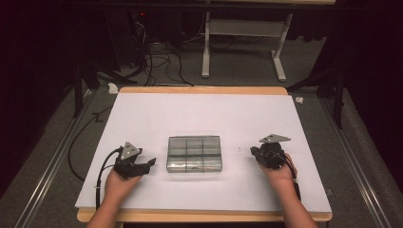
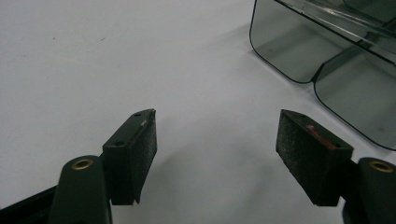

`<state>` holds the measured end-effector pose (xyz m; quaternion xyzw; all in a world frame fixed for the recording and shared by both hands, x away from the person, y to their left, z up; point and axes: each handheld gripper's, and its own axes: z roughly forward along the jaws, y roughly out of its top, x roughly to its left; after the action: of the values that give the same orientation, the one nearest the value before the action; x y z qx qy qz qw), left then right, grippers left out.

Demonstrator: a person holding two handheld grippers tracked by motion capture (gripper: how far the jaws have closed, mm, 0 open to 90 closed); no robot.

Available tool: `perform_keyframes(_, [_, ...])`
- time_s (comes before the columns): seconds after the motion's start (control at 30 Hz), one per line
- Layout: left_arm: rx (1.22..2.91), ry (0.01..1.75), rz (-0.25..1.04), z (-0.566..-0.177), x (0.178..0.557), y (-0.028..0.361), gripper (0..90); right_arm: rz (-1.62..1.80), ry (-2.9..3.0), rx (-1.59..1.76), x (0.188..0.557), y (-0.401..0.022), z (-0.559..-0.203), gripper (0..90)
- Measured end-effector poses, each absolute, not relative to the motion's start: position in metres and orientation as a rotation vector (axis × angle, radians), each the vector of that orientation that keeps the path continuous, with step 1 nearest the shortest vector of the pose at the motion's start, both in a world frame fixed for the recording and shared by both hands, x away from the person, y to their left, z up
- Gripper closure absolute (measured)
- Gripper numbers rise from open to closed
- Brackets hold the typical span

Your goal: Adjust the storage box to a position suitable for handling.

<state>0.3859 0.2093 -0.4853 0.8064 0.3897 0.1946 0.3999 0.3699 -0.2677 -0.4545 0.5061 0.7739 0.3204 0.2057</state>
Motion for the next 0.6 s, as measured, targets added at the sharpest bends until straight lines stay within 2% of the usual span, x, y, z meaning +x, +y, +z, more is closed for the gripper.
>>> perform_keyframes(0.6, [2.047,0.974,0.503,-0.485,0.385,0.210,29.6,0.872,2.084,1.501,0.312,-0.319,-0.459,86.6])
